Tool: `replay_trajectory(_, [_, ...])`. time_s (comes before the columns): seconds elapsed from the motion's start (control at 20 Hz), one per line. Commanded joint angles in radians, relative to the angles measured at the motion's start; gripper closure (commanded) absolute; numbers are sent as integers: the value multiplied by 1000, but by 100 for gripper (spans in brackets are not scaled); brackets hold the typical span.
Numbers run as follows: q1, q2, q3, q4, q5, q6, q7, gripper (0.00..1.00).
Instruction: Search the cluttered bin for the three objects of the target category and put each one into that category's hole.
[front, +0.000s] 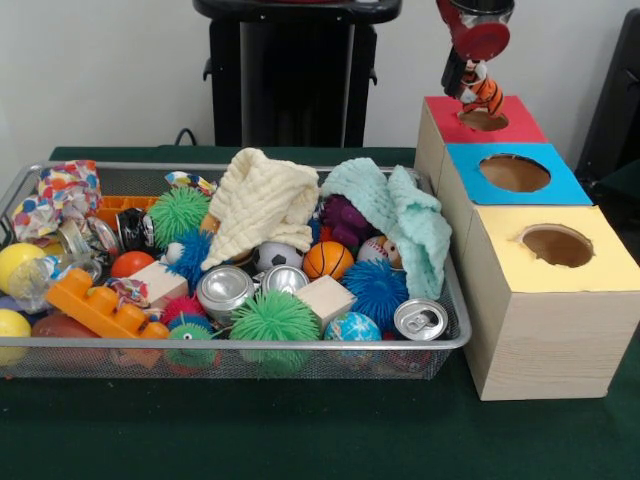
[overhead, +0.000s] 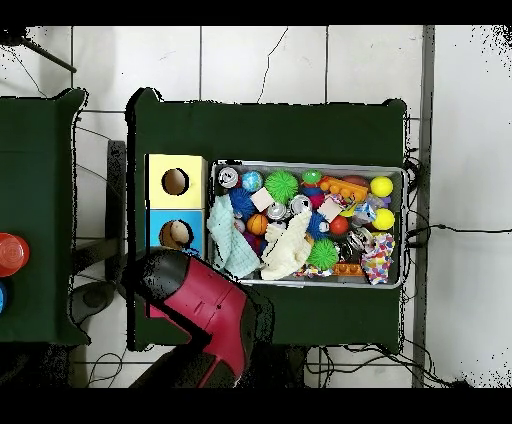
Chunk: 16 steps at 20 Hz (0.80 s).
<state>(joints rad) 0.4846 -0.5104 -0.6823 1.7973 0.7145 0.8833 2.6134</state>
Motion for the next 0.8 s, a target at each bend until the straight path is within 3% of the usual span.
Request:
replay_trajectory(0.05, [-10, 21, 152, 118, 75, -122, 234, 100])
replay_trajectory(0.4, [-29, 33, 189, 145, 91, -186, 208, 100])
replay_trajectory(0.8, [-11, 44, 178, 116, 68, -153, 263, 100])
